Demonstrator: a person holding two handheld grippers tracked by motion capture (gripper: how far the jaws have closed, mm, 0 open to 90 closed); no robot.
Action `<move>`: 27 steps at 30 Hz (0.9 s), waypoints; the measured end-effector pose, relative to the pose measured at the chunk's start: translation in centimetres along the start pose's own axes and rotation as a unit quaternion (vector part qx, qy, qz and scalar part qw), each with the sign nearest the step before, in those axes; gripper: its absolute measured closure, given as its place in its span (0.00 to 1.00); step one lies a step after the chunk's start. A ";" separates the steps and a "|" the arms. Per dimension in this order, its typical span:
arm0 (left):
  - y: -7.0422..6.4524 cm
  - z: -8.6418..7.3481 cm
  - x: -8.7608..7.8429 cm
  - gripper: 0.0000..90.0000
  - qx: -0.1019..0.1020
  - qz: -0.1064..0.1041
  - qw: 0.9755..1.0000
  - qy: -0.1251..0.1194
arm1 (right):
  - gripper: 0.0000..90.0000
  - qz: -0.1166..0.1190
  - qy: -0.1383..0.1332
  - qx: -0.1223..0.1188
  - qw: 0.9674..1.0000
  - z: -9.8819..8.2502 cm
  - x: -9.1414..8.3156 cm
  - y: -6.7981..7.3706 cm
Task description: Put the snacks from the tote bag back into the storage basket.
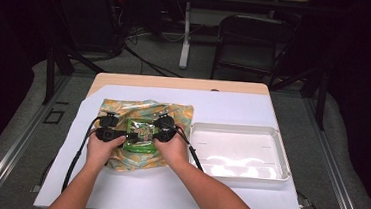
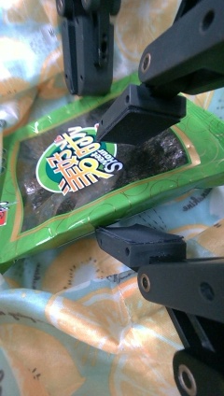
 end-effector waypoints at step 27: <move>0.7 -0.2 0.3 0.58 -0.059 -0.050 0.997 -0.007 | 0.92 0.005 -0.005 0.010 1.000 -0.2 0.0 -0.4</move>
Point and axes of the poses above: each handheld gripper's, and its own axes: x roughly forward along the jaws, z roughly out of its top, y roughly to its left, the point moved 2 cm from there along x, roughly forward along the jaws, and after that the axes turned 14 degrees about -y, right-handed, at the moved point
